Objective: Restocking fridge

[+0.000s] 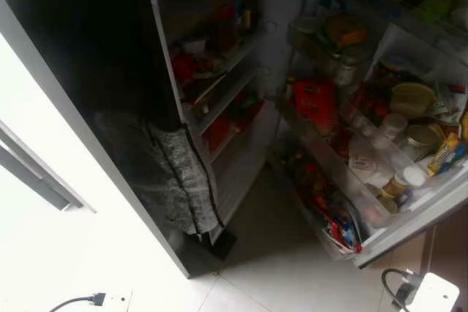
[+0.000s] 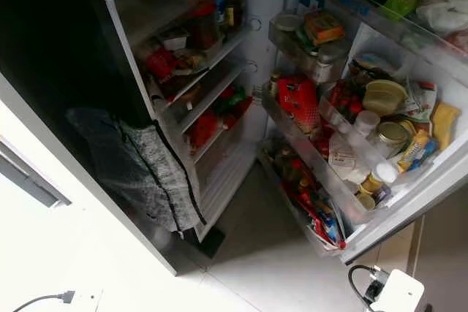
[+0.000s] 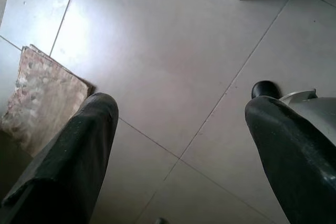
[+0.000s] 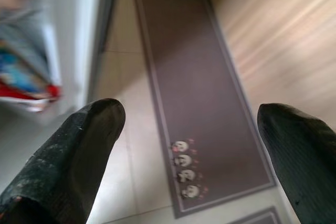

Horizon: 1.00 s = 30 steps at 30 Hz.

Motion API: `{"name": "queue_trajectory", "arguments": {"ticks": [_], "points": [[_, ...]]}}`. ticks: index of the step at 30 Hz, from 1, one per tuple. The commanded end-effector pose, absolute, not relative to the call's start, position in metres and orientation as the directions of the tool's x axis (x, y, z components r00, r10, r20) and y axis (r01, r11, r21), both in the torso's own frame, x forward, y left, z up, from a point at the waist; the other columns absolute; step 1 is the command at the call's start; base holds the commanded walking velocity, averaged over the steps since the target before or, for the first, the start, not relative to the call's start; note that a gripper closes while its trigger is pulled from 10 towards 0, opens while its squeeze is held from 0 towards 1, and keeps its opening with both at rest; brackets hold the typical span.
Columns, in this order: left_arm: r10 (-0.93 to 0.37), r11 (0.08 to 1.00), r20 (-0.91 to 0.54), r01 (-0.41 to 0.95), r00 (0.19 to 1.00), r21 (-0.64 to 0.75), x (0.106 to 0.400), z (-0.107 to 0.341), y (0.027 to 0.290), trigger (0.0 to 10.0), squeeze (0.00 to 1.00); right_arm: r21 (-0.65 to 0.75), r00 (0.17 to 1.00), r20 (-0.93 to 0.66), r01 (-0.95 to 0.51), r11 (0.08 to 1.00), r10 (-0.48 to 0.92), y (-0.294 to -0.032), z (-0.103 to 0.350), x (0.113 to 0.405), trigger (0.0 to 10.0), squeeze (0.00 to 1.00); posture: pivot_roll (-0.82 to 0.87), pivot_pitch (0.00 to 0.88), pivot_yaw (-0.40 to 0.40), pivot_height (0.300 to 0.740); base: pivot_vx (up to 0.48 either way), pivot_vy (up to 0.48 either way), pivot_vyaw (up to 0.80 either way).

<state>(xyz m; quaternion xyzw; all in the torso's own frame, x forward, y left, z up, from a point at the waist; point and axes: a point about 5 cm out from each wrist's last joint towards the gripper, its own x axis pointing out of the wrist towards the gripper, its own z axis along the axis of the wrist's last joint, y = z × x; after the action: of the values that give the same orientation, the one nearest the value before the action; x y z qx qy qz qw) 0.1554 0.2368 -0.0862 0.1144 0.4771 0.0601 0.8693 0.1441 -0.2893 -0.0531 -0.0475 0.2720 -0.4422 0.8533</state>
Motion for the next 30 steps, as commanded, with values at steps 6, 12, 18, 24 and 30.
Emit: {"name": "queue_trajectory", "arguments": {"ticks": [6,12,18,24,30], "points": [[0.210,0.961,-0.828,0.044,0.519,0.271,0.150,-0.088,0.240,10.0,0.00,-0.367,0.378,-0.397,0.770,0.522,-0.836,-0.296,-0.053,0.133,10.0,0.00,-0.03,0.089,0.032,0.740,0.000,0.000,0.00],[0.207,0.962,-0.829,0.048,0.520,0.271,0.151,-0.088,0.239,10.0,0.00,-0.359,0.400,-0.356,0.776,0.519,-0.845,-0.300,-0.046,0.139,10.0,0.00,-0.04,0.079,0.025,0.740,0.000,0.000,0.00],[0.201,0.961,-0.828,0.059,0.523,0.271,0.151,-0.088,0.239,10.0,0.00,-0.334,0.440,-0.288,0.786,0.520,-0.850,-0.309,-0.034,0.151,10.0,0.00,-0.05,0.070,0.024,0.740,0.000,0.000,0.00],[0.193,0.959,-0.829,0.077,0.524,0.272,0.151,-0.088,0.238,10.0,0.00,-0.317,0.493,-0.233,0.776,0.545,-0.838,-0.307,-0.026,0.157,10.0,0.00,-0.04,0.053,0.020,0.740,0.000,0.000,0.00],[0.189,0.957,-0.831,0.090,0.523,0.275,0.150,-0.088,0.239,10.0,0.00,-0.281,0.623,-0.215,0.698,0.659,-0.752,-0.290,-0.025,0.165,10.0,0.00,-0.05,0.040,0.020,0.740,0.000,0.000,0.00]]}}
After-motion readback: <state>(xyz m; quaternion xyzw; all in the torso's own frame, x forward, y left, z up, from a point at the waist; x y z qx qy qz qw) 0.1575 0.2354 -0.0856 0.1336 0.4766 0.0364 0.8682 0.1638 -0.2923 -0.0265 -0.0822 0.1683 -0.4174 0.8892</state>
